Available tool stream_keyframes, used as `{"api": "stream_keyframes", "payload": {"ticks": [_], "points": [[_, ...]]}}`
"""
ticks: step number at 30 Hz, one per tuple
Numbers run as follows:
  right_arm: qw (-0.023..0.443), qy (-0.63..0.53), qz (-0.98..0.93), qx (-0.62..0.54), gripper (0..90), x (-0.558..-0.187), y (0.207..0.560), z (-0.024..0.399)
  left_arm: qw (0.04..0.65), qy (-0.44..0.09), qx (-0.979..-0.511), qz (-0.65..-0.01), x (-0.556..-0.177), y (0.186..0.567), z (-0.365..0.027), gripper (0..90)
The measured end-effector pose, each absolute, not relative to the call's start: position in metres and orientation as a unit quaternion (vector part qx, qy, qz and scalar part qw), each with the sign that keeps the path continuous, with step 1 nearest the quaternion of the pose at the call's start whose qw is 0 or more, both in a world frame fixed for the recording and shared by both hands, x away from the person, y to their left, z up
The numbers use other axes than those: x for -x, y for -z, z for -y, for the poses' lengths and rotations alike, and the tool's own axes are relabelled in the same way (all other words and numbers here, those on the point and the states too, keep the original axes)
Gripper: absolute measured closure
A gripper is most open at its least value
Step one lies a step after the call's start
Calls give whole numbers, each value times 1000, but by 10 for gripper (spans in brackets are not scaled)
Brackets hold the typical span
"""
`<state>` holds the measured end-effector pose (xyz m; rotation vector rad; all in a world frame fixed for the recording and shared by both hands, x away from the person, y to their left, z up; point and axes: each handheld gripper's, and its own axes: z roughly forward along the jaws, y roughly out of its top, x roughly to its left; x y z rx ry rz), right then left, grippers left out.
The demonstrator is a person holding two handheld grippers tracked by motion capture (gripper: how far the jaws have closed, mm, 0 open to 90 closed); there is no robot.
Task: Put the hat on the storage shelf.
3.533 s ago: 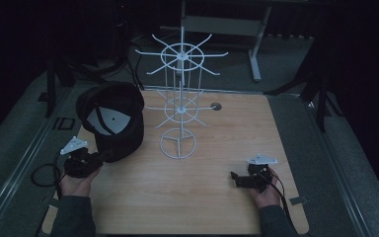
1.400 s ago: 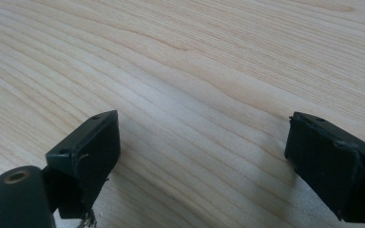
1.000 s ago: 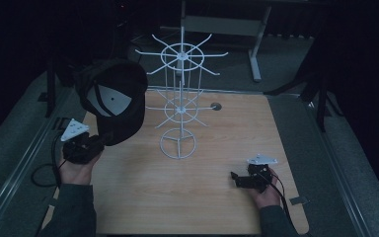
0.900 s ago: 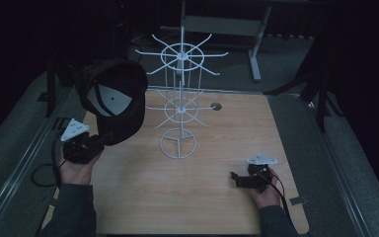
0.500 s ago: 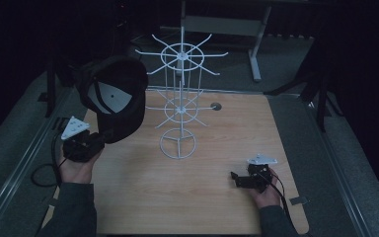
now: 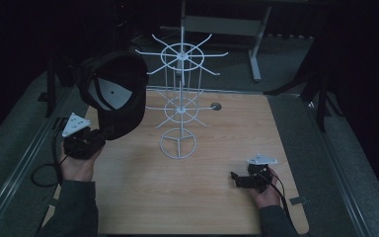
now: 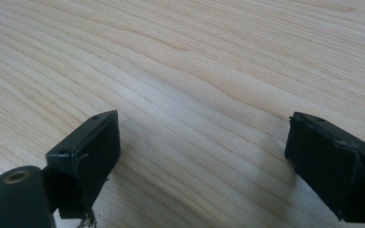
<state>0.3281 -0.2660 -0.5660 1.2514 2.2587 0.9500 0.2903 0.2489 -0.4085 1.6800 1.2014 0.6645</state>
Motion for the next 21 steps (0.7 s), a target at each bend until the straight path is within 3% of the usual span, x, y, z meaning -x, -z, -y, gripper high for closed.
{"api": "stream_keyframes", "payload": {"ticks": [21], "points": [[194, -338, -806, -446, 113, -328, 566, 266, 468, -291, -674, -493, -288, 400, -243, 860]]}}
